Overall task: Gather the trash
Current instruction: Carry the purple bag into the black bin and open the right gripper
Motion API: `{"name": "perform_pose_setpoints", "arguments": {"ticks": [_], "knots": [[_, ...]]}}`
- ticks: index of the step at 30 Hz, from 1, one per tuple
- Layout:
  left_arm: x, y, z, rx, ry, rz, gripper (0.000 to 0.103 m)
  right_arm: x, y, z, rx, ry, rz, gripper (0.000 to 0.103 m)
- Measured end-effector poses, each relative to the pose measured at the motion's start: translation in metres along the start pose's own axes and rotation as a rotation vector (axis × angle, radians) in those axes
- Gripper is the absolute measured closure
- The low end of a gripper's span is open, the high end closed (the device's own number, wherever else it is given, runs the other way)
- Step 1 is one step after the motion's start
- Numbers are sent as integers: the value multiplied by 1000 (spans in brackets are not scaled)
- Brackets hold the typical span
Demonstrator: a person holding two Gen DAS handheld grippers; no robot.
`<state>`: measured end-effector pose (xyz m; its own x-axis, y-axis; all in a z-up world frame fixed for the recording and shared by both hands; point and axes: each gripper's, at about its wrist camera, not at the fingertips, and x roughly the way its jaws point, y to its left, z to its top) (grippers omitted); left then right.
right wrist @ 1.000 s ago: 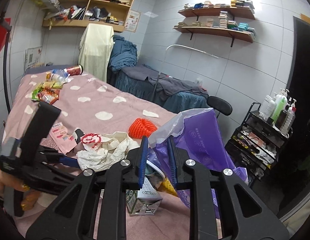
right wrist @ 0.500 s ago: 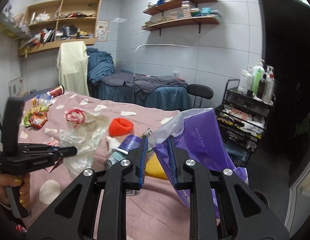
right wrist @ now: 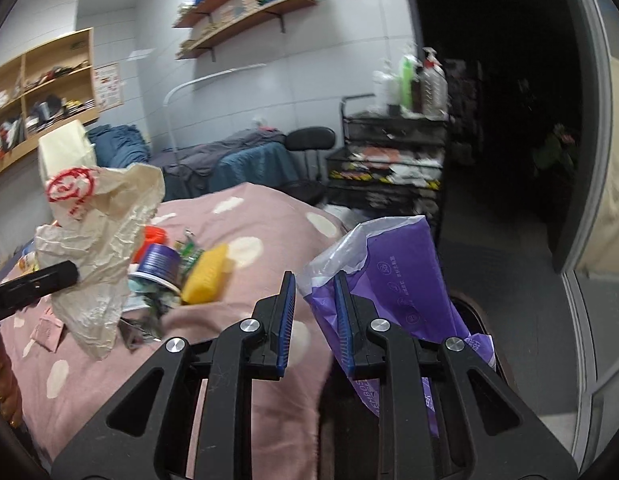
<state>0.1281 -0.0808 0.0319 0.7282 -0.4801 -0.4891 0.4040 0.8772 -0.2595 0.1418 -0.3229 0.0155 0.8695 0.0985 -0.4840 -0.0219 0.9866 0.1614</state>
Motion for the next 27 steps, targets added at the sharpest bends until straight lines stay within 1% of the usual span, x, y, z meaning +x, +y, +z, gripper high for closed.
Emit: {"name": "perform_pose_setpoints", "arguments": {"ticks": [3,7,10,14,16,17,18,19,20,21,24,27], "knots": [[16,-16,-1,23,29,-47,97,11,-25,-11,60,42,-29,82],[39,-35,-5,47,79,-95,97,28,-46,-27,117,99,-56,82],[51,-47,-6,59,106,-114,97,42,-57,-39,149,152,-80,82],[64,-56,-12,83,138,-119,97,57,-66,-54,187,203,-102,82],[67,-60,-15,91,154,-124,97,61,-70,-60,199,220,-116,79],[70,-61,-17,95,161,-127,97,62,-72,-63,205,225,-123,73],[71,-64,-17,98,167,-129,97,62,-73,-66,213,227,-126,59],[73,-66,-18,100,172,-132,97,62,-75,-69,223,227,-133,48],[74,-68,-18,103,178,-135,97,61,-76,-69,231,222,-145,27],[76,-71,-19,107,183,-138,97,58,-77,-70,238,206,-159,21],[78,-77,-21,114,197,-146,97,51,-80,-74,239,189,-170,21],[82,-83,-23,123,210,-154,97,42,-84,-72,250,167,-206,21]]}}
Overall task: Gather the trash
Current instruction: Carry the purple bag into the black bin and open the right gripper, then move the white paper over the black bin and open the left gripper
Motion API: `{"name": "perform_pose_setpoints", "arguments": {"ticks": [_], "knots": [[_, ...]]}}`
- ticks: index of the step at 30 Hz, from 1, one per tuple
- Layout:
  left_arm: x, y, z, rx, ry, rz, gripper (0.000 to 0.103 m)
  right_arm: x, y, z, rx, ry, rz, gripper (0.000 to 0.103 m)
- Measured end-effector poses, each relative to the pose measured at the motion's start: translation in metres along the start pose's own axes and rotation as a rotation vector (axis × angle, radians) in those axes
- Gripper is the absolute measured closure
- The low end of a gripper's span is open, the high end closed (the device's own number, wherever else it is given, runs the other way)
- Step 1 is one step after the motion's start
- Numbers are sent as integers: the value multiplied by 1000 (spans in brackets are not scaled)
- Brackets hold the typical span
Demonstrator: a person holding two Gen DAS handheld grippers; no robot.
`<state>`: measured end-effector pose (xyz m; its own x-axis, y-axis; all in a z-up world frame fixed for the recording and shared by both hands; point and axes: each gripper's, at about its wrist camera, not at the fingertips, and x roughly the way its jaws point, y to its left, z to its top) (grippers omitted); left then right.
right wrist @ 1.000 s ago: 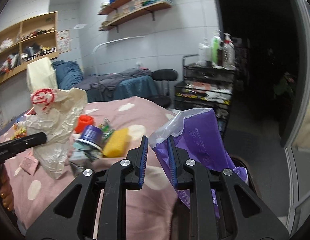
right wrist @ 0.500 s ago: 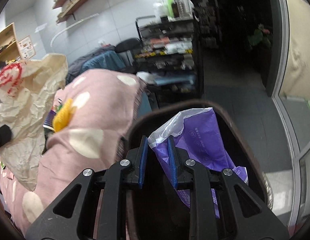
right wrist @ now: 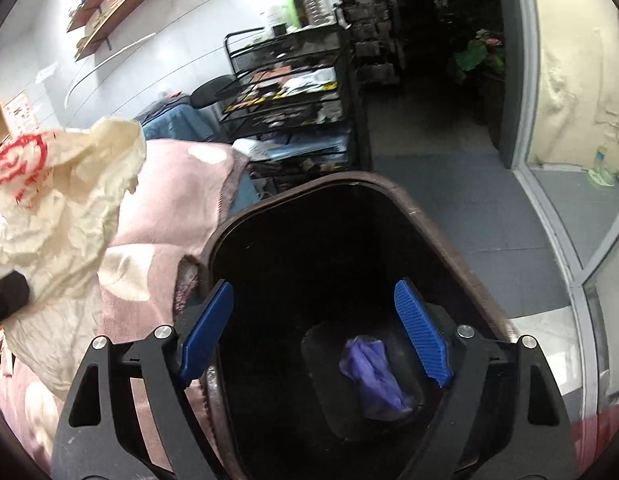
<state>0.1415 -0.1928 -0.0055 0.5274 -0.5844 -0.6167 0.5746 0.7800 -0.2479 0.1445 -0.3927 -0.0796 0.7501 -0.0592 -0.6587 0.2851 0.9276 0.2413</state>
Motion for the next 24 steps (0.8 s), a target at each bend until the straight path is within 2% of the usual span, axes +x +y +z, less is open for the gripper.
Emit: {"name": "perform_pose_setpoints", "arguments": {"ticks": [4,13,24], "knots": [[8,-6,0,17,17,-8,97,-18,-9,7,32,-62,-46,21],[32,-16,1,23,94,-43,97,-66,-25,26,59,-228,-217,16],[68,-37,-10,81,224,-50,97,-86,-35,29,79,-262,-233,15]]}}
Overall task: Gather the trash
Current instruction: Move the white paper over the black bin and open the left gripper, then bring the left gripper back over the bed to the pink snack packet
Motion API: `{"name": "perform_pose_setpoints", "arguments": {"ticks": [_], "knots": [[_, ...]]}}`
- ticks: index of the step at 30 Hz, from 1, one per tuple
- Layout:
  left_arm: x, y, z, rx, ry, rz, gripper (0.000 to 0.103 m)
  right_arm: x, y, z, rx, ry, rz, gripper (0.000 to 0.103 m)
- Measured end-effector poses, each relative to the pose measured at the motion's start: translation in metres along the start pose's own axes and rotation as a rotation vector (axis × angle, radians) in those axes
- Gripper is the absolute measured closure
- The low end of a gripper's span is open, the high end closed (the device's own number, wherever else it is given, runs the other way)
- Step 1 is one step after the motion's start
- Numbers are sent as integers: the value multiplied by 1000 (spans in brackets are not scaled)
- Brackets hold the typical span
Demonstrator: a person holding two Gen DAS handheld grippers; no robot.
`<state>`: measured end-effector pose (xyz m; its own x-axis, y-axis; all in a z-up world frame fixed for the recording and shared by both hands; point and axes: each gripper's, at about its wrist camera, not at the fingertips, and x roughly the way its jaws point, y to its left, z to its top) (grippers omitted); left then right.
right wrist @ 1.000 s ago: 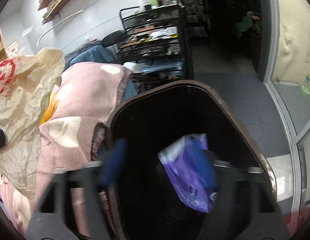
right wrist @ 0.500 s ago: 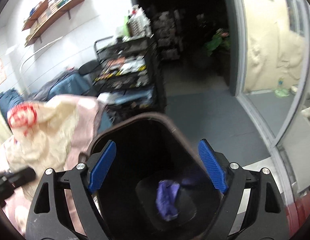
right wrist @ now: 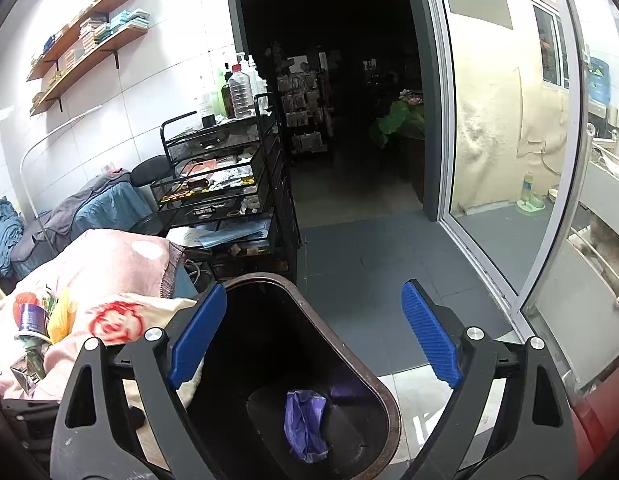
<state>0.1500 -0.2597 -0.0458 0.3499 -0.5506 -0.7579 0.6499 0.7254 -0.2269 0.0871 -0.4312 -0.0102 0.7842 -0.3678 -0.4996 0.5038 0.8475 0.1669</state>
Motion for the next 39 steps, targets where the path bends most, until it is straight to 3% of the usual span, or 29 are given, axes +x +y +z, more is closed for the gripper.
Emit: {"name": "perform_pose_setpoints", "arguments": {"ticks": [6,9,10,11,13,17,23,33,39], "knots": [[15,-4,-3,19,63,10,97,-3,-1,3,9,2,7,14],[22,-4,-3,24,100,11,90,-4,-1,3,13,3,9,13],[23,-4,-3,24,108,16,74,-4,-2,3,15,5,11,13],[23,-4,-3,23,109,19,51,-4,-2,4,17,7,14,13],[19,-6,-5,30,82,17,36,-5,-2,4,19,9,16,12],[9,-10,-4,83,31,52,20,-4,-2,4,23,9,22,8],[-11,-11,-8,101,-25,55,13,-2,0,3,26,19,50,6],[-56,1,-24,80,-137,65,9,-5,21,-1,-26,25,147,6],[-93,20,-44,68,-247,132,6,-12,52,-11,-89,31,232,6]]}}
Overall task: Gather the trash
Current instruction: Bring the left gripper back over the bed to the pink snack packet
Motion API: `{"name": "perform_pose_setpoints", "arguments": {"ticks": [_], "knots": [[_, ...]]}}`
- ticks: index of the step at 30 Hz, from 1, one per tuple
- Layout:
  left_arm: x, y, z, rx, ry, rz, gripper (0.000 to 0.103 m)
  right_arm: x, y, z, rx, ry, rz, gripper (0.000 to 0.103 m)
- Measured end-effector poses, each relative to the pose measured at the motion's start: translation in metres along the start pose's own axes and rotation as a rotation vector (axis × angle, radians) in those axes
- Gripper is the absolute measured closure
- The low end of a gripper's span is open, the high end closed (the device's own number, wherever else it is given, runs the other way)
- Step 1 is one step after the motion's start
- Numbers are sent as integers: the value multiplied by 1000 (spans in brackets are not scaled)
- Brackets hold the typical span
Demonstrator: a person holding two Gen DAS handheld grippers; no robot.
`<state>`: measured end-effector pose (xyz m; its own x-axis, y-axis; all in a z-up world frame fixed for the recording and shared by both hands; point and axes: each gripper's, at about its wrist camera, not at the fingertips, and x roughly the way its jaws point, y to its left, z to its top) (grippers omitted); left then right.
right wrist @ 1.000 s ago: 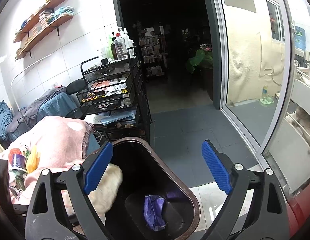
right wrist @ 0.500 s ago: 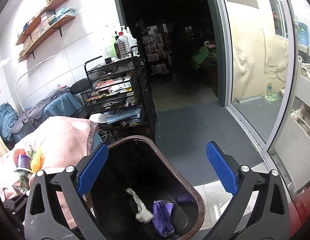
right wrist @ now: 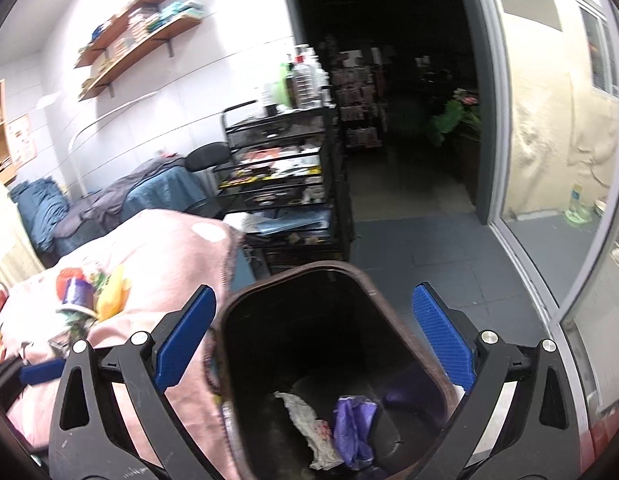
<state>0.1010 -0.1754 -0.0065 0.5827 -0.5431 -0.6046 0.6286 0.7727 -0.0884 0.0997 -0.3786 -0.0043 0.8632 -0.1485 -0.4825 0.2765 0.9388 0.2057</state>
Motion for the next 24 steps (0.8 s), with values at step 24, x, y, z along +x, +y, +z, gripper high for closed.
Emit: {"name": "perform_pose_setpoints", "arguments": {"ticks": [24], "knots": [[-142,213,-123,-535,-45,412,6,5,172,-48,-260,187,433,6]]}}
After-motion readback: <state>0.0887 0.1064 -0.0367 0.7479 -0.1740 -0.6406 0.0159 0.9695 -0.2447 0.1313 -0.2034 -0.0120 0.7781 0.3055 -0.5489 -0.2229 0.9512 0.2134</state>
